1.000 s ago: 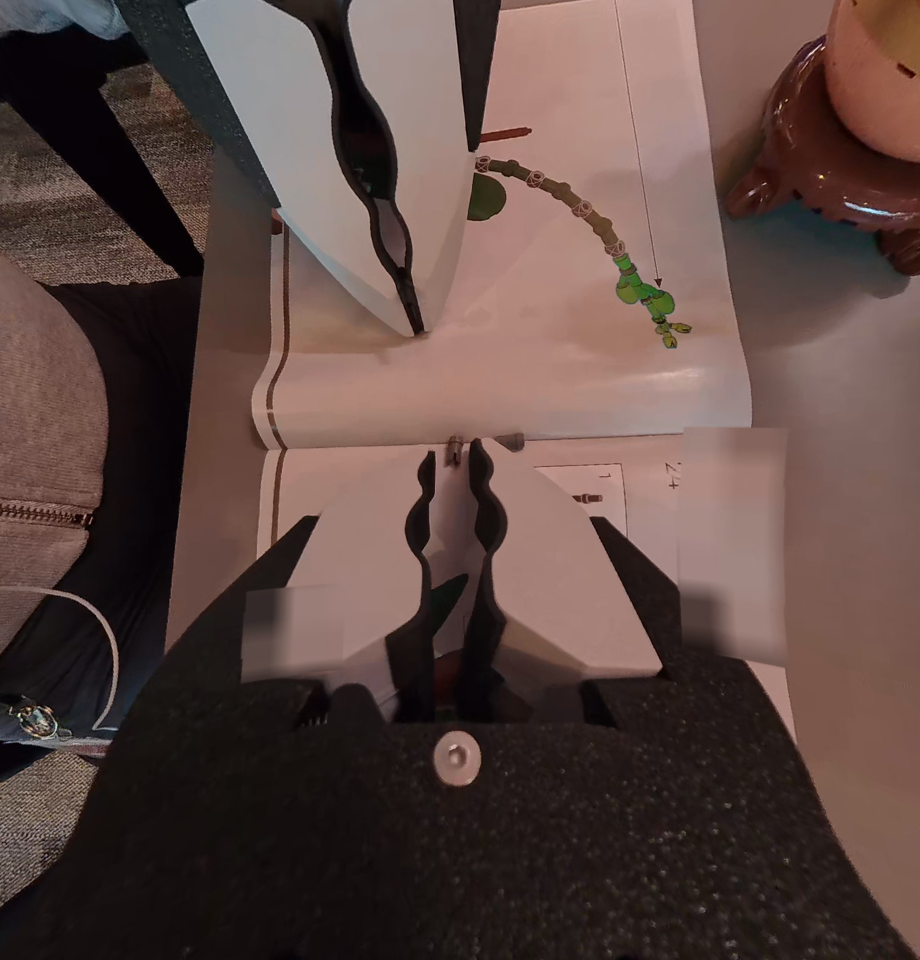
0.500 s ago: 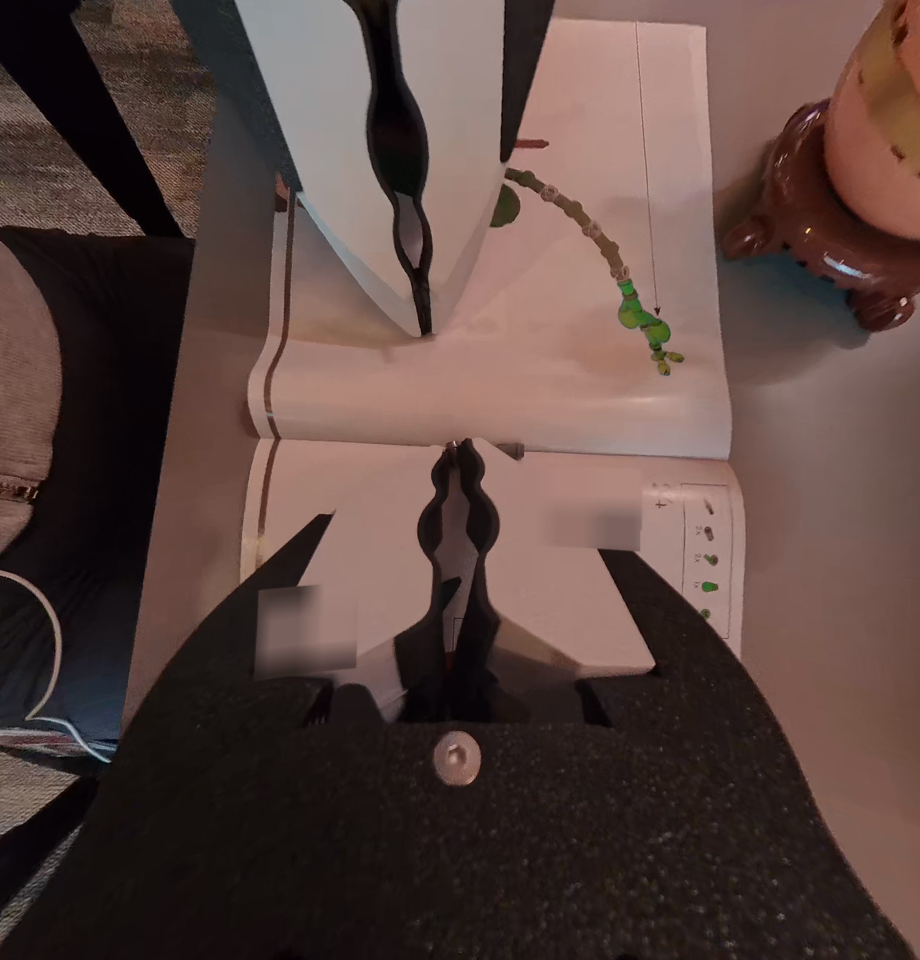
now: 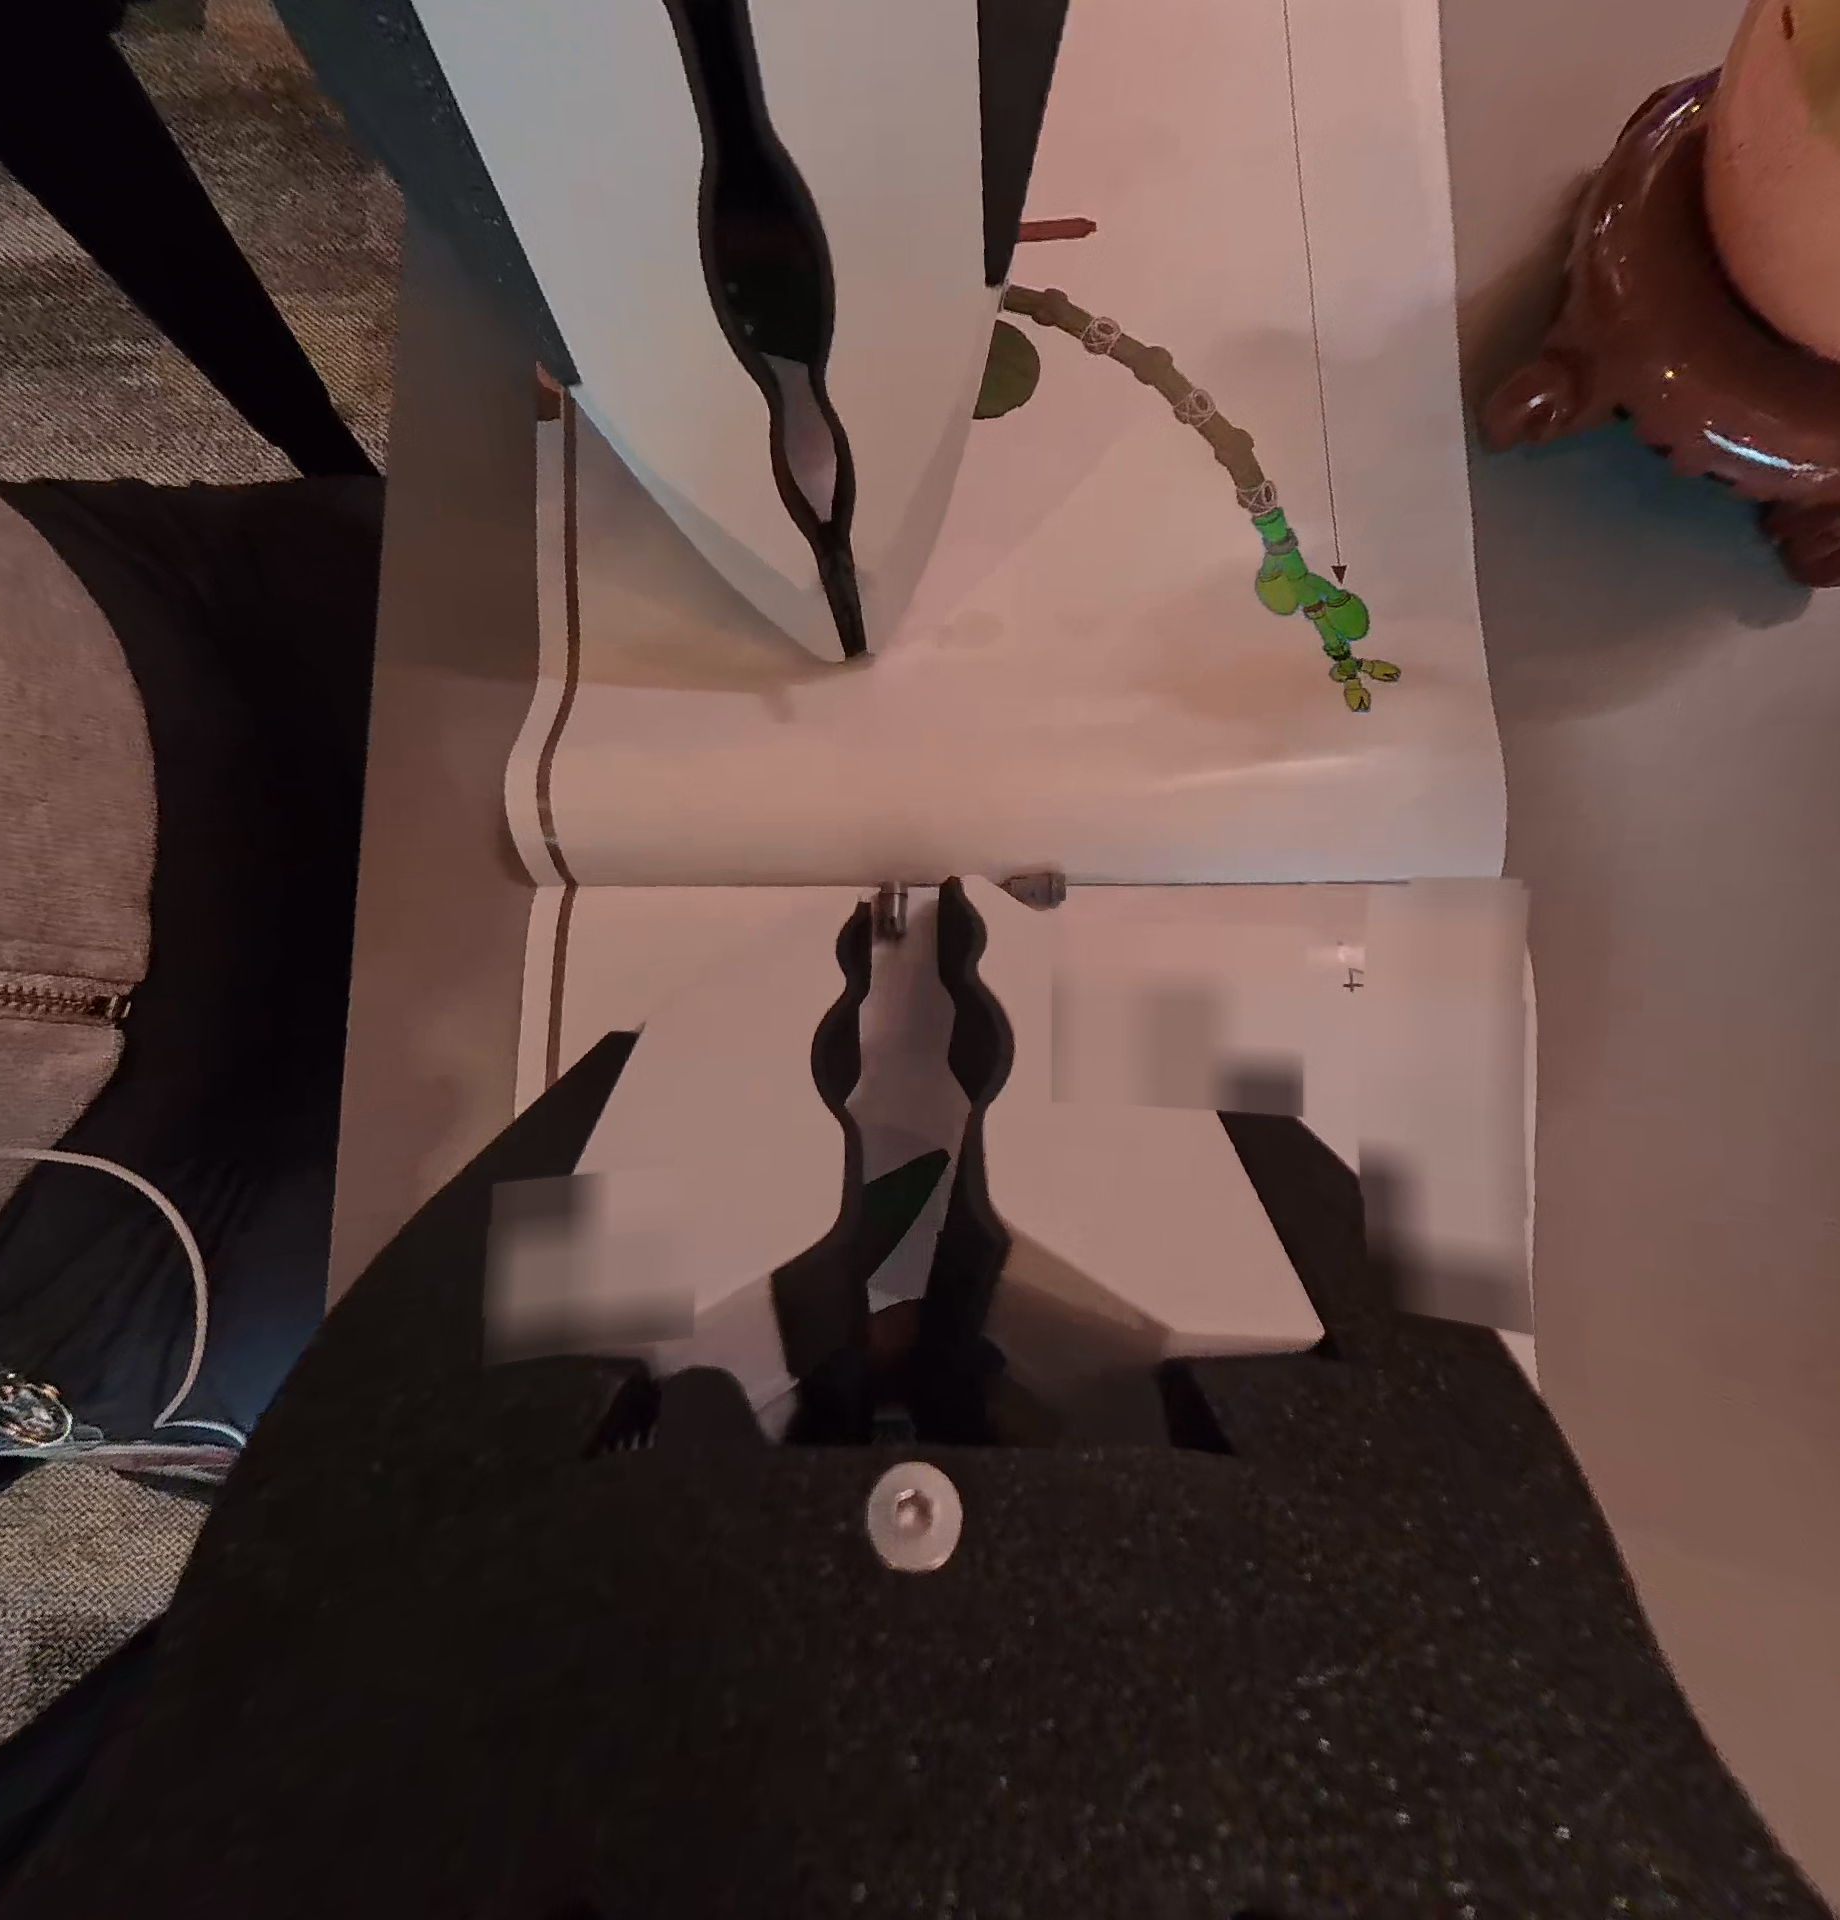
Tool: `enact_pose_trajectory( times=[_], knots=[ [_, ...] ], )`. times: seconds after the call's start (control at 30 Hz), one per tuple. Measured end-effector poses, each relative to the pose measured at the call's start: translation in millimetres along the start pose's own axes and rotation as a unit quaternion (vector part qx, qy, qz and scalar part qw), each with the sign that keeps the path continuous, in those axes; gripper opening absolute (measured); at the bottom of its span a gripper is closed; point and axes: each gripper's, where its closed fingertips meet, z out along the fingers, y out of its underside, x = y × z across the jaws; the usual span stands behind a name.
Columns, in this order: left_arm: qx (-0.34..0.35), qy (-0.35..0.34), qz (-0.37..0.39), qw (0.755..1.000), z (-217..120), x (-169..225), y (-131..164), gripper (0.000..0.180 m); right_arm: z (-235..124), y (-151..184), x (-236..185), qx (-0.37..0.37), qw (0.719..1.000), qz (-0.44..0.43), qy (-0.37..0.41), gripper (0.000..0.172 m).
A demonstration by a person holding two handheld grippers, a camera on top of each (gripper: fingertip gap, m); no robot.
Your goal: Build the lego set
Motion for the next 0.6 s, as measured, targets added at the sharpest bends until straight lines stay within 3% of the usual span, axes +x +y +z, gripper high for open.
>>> enact_pose_trajectory(
  times=[0.3, 0.6],
  knots=[
    [0.002, 0.003, -0.001, 1.0, 0, -1, 0, 0.0, -13, -2, -5, 0.125, 0.992, 0.014, 0.029, 0.011],
    [-0.002, 0.0, 0.004, 1.0, 0, 0, 0, 0.0, -7, -2, 2, 0.093, 0.996, -0.01, -0.007, 0.009]
  ],
)
